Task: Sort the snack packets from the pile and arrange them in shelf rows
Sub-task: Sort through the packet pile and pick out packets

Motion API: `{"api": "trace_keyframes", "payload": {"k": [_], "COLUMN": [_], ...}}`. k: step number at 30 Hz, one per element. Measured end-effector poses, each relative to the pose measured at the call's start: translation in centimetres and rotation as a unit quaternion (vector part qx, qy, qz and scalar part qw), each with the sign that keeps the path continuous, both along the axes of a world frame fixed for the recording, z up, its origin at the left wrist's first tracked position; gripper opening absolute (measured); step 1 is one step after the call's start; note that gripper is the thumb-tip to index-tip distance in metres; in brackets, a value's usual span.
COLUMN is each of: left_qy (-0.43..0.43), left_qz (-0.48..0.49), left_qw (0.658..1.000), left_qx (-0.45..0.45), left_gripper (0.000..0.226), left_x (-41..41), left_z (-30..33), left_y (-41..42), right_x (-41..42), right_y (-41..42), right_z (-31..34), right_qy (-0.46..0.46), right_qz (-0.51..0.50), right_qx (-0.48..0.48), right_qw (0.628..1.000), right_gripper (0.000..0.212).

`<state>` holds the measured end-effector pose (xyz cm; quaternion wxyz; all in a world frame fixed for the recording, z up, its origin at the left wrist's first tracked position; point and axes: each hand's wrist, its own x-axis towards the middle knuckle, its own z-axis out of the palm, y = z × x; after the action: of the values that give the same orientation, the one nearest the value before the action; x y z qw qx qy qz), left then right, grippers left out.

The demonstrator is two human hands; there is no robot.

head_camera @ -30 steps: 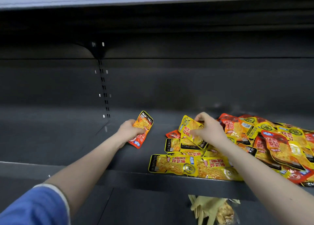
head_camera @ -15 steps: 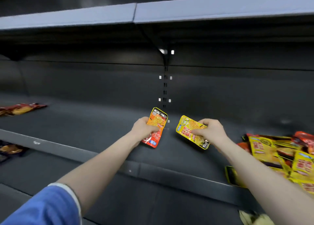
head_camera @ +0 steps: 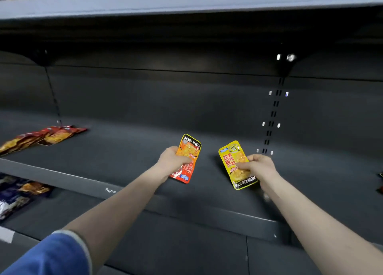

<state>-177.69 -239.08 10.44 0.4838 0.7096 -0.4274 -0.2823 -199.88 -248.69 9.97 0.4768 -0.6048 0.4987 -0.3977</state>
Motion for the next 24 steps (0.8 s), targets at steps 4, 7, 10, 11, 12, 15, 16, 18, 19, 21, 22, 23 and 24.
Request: {"api": "trace_keyframes", "payload": {"k": [4,7,10,11,12,15,16,18,19,21,22,23,24], "left_qy": [0.003,0.001,-0.002,-0.002,-0.003,0.001,0.003,0.004,0.005,0.009,0.01,0.012,0.015], "left_qz": [0.003,0.004,0.0,-0.001,-0.002,0.002,0.002,0.0,-0.003,-0.007,-0.009,-0.011,-0.013], "left_qw": [1.0,1.0,1.0,1.0,1.0,1.0,1.0,1.0,1.0,0.999,0.999,0.999,0.999], "left_qx": [0.003,0.008,0.008,0.01,0.013,0.016,0.017,0.022,0.026,0.037,0.041,0.044,0.045], "left_gripper": [0.014,0.012,0.011,0.011,0.011,0.018,0.02,0.018,0.016,0.016,0.018,0.021,0.024], "left_x": [3.0,4.7,6.0,6.5,6.8,8.1,8.6,9.4,9.8,10.8,11.3,11.9,12.4], "left_z": [-0.4,-0.5,-0.2,-0.1,0.0,0.2,0.3,0.4,0.4,0.2,0.1,0.0,-0.1], "left_y": [0.0,-0.5,-1.1,-1.4,-1.6,-2.4,-2.6,-2.9,-3.0,-3.3,-3.4,-3.5,-3.6], "right_x": [2.7,4.3,5.3,5.6,5.9,6.9,7.3,8.1,8.4,9.1,9.5,9.8,10.2], "right_y": [-0.6,-1.3,-2.2,-2.5,-2.9,-4.0,-4.3,-4.9,-5.0,-5.0,-5.0,-5.0,-4.9], "right_z": [0.1,0.0,0.3,0.4,0.5,0.6,0.6,0.4,0.2,-0.1,-0.3,-0.5,-0.8], "right_qy": [0.004,0.009,-0.005,-0.01,-0.013,-0.003,0.009,0.035,0.044,0.068,0.085,0.1,0.11], "right_qz": [0.01,0.014,0.024,0.027,0.029,0.033,0.036,0.037,0.035,0.031,0.027,0.018,0.006], "right_qx": [0.016,0.034,0.038,0.04,0.043,0.065,0.071,0.077,0.077,0.068,0.061,0.056,0.053], "right_qw": [1.0,0.999,0.999,0.999,0.999,0.997,0.997,0.996,0.995,0.995,0.994,0.993,0.993], "right_gripper": [0.022,0.023,0.021,0.02,0.02,0.02,0.019,0.018,0.02,0.02,0.016,0.017,0.02]}}
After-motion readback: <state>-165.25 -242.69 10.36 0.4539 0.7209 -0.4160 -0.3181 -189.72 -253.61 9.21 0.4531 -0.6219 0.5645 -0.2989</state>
